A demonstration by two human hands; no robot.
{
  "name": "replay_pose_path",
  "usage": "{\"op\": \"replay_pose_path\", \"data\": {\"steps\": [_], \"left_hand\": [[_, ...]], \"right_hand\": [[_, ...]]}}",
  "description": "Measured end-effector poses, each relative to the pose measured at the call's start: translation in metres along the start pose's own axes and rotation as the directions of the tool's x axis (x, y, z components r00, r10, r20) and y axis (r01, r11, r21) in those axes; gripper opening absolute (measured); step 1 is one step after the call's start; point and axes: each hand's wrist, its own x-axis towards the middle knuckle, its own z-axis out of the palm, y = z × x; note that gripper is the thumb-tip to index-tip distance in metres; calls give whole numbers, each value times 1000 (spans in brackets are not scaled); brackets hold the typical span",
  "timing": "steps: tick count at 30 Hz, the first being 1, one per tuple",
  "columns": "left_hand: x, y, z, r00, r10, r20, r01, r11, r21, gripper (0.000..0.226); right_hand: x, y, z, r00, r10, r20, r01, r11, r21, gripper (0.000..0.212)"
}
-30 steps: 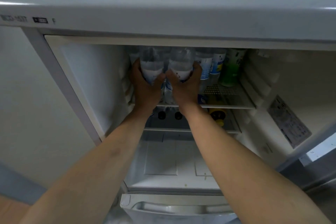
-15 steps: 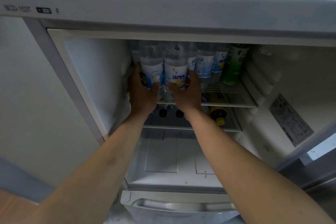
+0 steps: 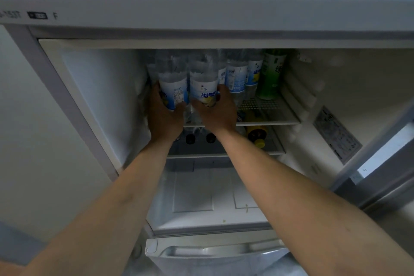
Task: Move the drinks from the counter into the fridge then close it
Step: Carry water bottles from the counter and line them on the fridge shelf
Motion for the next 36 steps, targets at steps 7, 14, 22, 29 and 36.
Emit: {"op": "replay_pose_path", "data": {"steps": [7, 14, 22, 29, 36], "left_hand": [[-15, 2, 15, 998, 30, -46, -33, 998, -56, 60], [-45, 27, 66, 991, 50, 127, -36, 994, -106, 63], [-55, 49, 130, 969, 90, 231, -61, 990, -129, 58], [-43, 43, 130, 976, 67, 208, -45, 993, -108, 61], [-29, 18, 66, 995, 68, 75, -71, 997, 33, 59]], "right_hand": [[3, 20, -63, 987, -52, -155, 50, 999, -23, 55], [36, 50, -116, 948, 64, -313, -73, 997, -17, 59], [63, 58, -125, 970, 68, -234, -98, 988, -119, 62], [63, 56, -124, 973, 50, -227, -72, 994, -88, 61], [25, 46, -87, 992, -3, -129, 9, 999, 42, 56]]}}
